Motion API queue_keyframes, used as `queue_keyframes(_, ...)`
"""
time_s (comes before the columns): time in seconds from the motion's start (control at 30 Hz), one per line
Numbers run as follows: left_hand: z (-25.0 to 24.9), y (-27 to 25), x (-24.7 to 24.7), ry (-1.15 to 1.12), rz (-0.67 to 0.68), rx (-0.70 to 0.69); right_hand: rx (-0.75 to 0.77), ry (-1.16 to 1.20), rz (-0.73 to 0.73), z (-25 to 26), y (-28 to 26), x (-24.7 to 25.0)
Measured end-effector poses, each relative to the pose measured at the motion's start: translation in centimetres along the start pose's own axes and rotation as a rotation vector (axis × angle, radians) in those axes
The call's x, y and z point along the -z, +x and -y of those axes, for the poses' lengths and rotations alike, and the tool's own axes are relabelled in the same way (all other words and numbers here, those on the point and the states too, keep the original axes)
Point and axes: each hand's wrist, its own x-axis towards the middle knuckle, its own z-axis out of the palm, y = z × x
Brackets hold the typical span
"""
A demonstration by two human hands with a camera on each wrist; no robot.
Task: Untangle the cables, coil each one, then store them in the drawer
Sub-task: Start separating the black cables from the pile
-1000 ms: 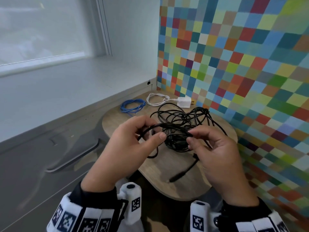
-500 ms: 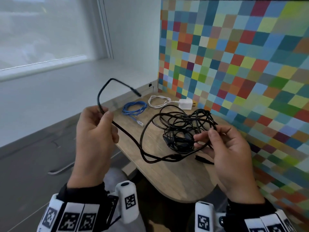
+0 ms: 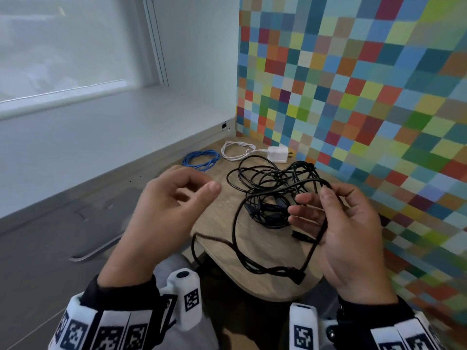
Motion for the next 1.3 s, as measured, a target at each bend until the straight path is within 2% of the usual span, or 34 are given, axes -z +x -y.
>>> queue_keyframes(0.13, -0.4, -0.6, 0.0, 0.058, 0.438, -0.032, -0.002, 0.045, -0.034, 0.0, 0.2, 0.1)
queue_keyframes(0.23, 0.1, -0.8, -0.3, 0.037, 0.635, 0.047, 0.004, 0.098, -0.077, 0.0, 0.4, 0.3)
queue_keyframes(0.3, 0.2, -0.8, -0.7, -0.009, 0.572, 0.036, 0.007, 0.106, -0.098, 0.1, 0.4, 0.5)
queue_keyframes(0.47, 0.4, -0.2, -0.8, -0.04, 0.17, -0.021, 0.009, 0.048, -0.108, 0.2, 0.6, 1.3)
queue_keyframes(0.63, 0.7, 0.0, -0.6, 0.121, -0.03, 0.047, 0.008, 0.085, -0.069, 0.2, 0.7, 1.6)
queue_keyframes(0.73, 0.8, 0.1, -1.2, 0.107, -0.131, 0.062, -0.016, 0.03, 0.01, 0.2, 0.5, 1.2)
queue_keyframes(0.83, 0.8, 0.1, -1.9, 0.046, -0.113, 0.054, -0.017, -0.062, 0.085, 0.2, 0.2, 0.9)
queue_keyframes(0.9, 0.3, -0.2, -2.4, -0.012, -0.028, 0.081, -0.017, -0.103, 0.111, 0.1, 0.1, 0.9)
queue_keyframes(1.03, -0.1, -0.4, -2.2, 0.131, 0.117, 0.175, 0.012, -0.107, 0.086, -0.1, 0.2, 1.1)
queue_keyframes(1.13, 0.0, -0.4, -1.6, 0.132, 0.08, 0.148, 0.036, -0.06, 0.015, -0.2, 0.6, 1.4)
queue_keyframes(1.23, -0.6, -0.7, -2.2, -0.001, -0.053, 0.037, 0.036, -0.023, -0.014, -0.2, 0.7, 1.2)
queue_keyframes(1.3, -1.1, -0.8, -3.0, -0.07, -0.096, 0.002, 0.043, -0.025, 0.008, -0.1, 0.7, 1.0)
